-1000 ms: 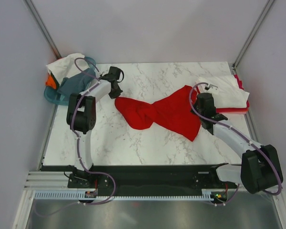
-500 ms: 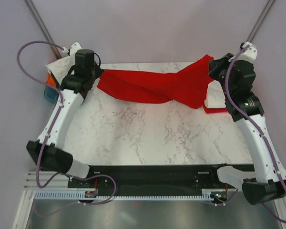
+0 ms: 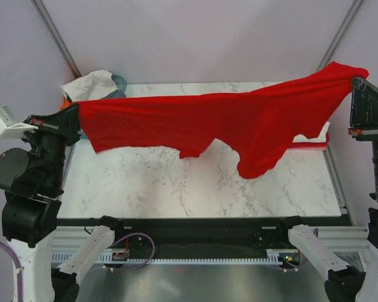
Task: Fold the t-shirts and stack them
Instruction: Flatten the tshirt out
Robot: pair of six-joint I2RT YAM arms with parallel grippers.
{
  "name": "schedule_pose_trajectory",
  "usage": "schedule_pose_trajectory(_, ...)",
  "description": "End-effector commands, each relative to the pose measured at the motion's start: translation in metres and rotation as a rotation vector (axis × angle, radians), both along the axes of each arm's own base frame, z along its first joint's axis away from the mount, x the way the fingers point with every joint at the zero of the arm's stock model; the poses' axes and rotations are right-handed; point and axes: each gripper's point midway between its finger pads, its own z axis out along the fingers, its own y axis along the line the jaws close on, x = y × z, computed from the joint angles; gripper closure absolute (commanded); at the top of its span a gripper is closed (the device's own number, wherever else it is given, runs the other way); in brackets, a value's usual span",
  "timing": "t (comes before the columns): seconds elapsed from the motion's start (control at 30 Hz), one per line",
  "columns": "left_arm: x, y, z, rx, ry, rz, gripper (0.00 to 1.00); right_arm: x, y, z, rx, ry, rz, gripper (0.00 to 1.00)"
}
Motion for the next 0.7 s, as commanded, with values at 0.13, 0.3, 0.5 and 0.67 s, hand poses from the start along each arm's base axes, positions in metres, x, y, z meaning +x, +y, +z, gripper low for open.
schedule_pose_trajectory(0.13, 0.052, -0.012, -0.063, 0.034, 0.204, 0.011, 0.98, 0.052, 0.008, -0.010, -0.020, 0.102, -0.012, 1.00)
schedule_pose_trajectory(0.3, 0.100, -0.022, -0.117, 0.029, 0.371, 0.031, 0.98, 0.132, 0.024, -0.067, -0.040, 0.294, -0.013, 1.00)
schedule_pose_trajectory(0.5, 0.145, -0.028, -0.190, -0.002, 0.520, 0.088, 0.98, 0.230, 0.046, -0.161, -0.080, 0.512, 0.004, 1.00)
schedule_pose_trajectory(0.67, 0.151, -0.020, -0.201, 0.022, 0.539, 0.132, 0.98, 0.253, 0.060, -0.175, -0.105, 0.538, 0.051, 1.00)
